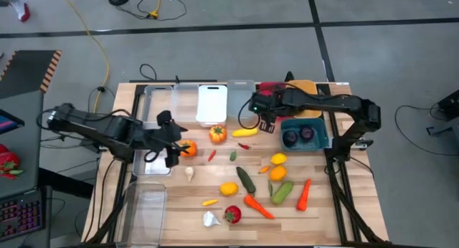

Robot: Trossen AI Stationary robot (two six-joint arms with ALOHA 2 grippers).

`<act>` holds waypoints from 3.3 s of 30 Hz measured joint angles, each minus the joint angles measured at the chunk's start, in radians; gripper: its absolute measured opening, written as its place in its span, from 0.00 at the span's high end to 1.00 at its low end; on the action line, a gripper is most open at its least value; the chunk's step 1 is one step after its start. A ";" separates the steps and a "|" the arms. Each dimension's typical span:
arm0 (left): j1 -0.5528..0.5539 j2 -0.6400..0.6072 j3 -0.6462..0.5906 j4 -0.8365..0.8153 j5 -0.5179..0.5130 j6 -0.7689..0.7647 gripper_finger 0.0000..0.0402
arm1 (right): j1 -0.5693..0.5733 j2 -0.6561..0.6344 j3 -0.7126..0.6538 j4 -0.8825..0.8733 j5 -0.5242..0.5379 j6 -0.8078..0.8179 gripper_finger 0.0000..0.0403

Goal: Sort produce into baskets
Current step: Put the left cucumber into the red bin, then put the cucumber into the red bin

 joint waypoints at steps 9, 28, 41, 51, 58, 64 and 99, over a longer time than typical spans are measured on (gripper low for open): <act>0.000 -0.122 -0.201 0.130 0.001 -0.063 0.33 | -0.004 -0.003 0.085 -0.060 0.037 -0.002 0.55; 0.000 -0.130 -0.323 0.266 0.018 -0.065 0.33 | -0.173 0.000 0.093 -0.127 0.101 0.002 0.50; -0.001 -0.130 -0.323 0.266 0.018 -0.065 0.33 | -0.185 0.000 0.092 -0.173 0.070 0.002 0.35; -0.001 -0.130 -0.323 0.308 0.018 -0.047 0.33 | -0.067 0.000 0.092 -0.393 -0.060 0.096 0.35; -0.001 -0.130 -0.323 0.308 0.018 -0.048 0.33 | 0.153 0.000 0.092 -0.427 -0.338 0.184 0.35; -0.001 -0.130 -0.323 0.309 0.018 -0.048 0.33 | 0.395 0.000 0.091 -0.421 -0.373 0.300 0.35; -0.001 -0.130 -0.323 0.309 0.018 -0.076 0.33 | 0.866 0.000 -0.311 0.227 -0.320 0.368 0.35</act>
